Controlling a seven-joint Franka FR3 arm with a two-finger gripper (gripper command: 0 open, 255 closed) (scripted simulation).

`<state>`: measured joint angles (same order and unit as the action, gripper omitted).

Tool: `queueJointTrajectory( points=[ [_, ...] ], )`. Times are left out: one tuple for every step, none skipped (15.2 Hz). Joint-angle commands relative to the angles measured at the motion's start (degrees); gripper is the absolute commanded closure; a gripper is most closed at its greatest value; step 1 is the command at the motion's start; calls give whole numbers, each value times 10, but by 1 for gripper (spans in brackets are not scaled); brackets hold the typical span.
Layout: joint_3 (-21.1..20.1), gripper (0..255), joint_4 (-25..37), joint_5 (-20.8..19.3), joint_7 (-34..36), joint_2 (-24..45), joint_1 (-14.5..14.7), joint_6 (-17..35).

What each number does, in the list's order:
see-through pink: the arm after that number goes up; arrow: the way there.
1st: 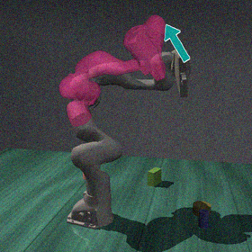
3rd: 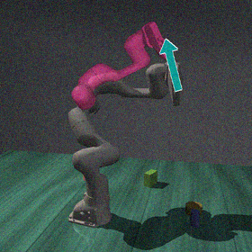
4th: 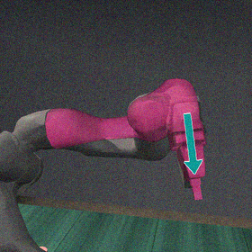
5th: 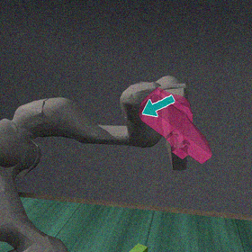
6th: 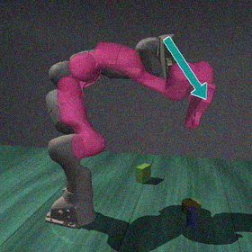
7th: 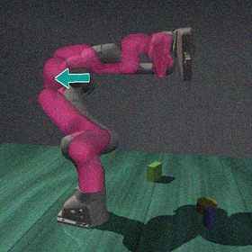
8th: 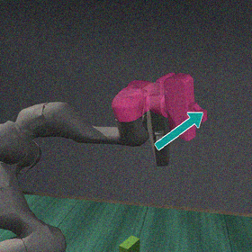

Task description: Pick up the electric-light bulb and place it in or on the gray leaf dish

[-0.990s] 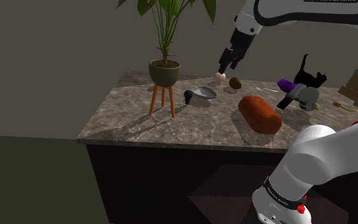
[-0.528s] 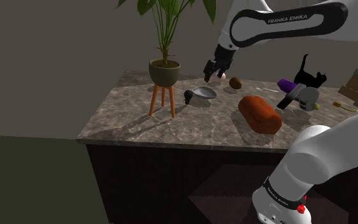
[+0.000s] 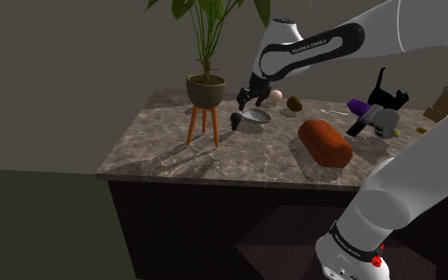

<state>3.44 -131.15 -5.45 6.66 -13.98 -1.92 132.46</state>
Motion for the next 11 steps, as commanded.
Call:
queueJointTrajectory(
  points=[
    [3, 0, 17, 0, 11, 41, -4, 29],
    [3, 0, 25, 0, 18, 62, -6, 42],
    [4, 0, 35, -1, 24, 83, -7, 55],
    [5, 0, 46, 0, 30, 104, -8, 67],
    [6, 0, 57, 0, 36, 125, -10, 79],
    [7, 0, 69, 0, 42, 147, -11, 90],
    [8, 0, 76, 0, 46, 158, -11, 96],
    [8, 0, 76, 1, 45, 164, -12, 102],
    [8, 0, 75, 1, 45, 171, -12, 109],
    [8, 0, 75, 1, 45, 177, -12, 115],
    [9, 0, 75, 1, 45, 183, -12, 121]
  ],
)
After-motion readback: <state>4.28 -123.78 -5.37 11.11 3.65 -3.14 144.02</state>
